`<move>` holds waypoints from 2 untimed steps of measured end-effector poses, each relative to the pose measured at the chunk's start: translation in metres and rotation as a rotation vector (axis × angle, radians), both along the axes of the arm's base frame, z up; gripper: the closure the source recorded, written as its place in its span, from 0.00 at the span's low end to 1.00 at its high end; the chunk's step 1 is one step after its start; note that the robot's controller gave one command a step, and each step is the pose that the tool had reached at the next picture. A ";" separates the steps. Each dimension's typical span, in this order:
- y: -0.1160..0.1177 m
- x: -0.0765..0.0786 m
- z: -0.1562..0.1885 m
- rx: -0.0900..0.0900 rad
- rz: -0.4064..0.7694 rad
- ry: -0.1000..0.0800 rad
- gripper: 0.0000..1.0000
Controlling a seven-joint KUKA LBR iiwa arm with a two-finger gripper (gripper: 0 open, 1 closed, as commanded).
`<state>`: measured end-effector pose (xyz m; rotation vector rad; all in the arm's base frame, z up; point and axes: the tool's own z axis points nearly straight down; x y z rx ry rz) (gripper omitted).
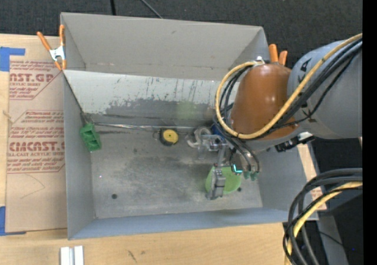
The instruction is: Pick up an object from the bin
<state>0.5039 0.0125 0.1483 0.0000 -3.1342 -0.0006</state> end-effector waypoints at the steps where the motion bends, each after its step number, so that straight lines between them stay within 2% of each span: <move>1: -0.060 0.021 -0.083 -0.001 -0.072 -0.002 0.00; 2: -0.101 -0.006 -0.079 0.002 -0.068 -0.003 0.00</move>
Offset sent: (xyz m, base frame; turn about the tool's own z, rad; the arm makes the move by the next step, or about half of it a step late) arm 0.0219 -0.0581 -0.0783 0.0666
